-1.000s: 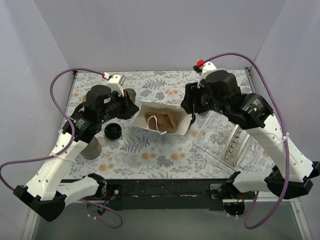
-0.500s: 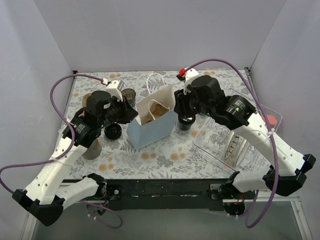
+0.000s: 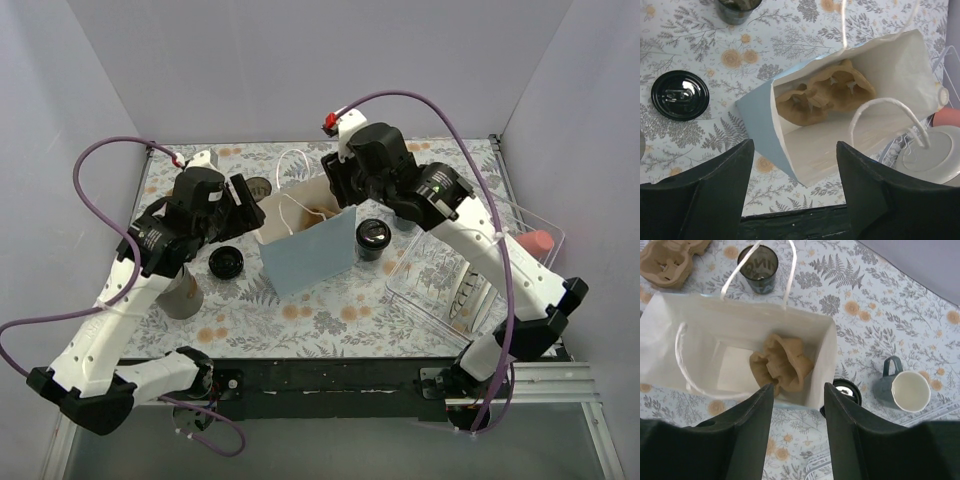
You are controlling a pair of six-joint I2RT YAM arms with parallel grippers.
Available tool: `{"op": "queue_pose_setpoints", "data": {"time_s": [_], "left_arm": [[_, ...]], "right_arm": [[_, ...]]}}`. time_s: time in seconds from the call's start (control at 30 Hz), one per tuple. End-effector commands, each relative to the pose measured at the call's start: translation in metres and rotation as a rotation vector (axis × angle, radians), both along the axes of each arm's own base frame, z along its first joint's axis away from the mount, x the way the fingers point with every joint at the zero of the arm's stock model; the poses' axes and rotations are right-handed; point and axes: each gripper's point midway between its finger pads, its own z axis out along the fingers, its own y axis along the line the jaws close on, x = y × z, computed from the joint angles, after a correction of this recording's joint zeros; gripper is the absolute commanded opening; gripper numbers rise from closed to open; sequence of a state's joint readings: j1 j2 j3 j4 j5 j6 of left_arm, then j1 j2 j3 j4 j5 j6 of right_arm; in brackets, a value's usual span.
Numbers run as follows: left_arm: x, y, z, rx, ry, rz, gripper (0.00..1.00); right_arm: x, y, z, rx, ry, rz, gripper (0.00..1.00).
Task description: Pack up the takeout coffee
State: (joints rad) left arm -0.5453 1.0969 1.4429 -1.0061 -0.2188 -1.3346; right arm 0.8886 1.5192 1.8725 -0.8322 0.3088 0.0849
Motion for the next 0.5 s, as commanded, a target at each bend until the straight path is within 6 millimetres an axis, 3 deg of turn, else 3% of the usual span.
{"op": "queue_pose_setpoints", "data": {"time_s": [0.0, 0.03, 0.13, 0.3, 0.47], "left_arm": [[-0.006, 0.015, -0.014, 0.026, 0.07, 0.094, 0.66], [-0.005, 0.015, -0.017, 0.027, 0.078, 0.101, 0.66], [-0.005, 0.014, -0.031, 0.034, 0.121, 0.117, 0.65], [0.003, 0.005, -0.06, 0.051, 0.18, 0.111, 0.54], [0.003, 0.002, -0.067, 0.092, 0.211, 0.064, 0.41]], "right_arm": [[0.018, 0.022, 0.012, -0.022, -0.063, 0.052, 0.52], [0.023, 0.028, 0.0, -0.047, -0.043, 0.053, 0.51], [0.032, 0.04, -0.011, -0.08, -0.043, 0.078, 0.5], [0.055, 0.013, -0.023, -0.138, -0.026, -0.098, 0.47], [0.065, -0.013, -0.029, -0.156, 0.002, -0.153, 0.58]]}}
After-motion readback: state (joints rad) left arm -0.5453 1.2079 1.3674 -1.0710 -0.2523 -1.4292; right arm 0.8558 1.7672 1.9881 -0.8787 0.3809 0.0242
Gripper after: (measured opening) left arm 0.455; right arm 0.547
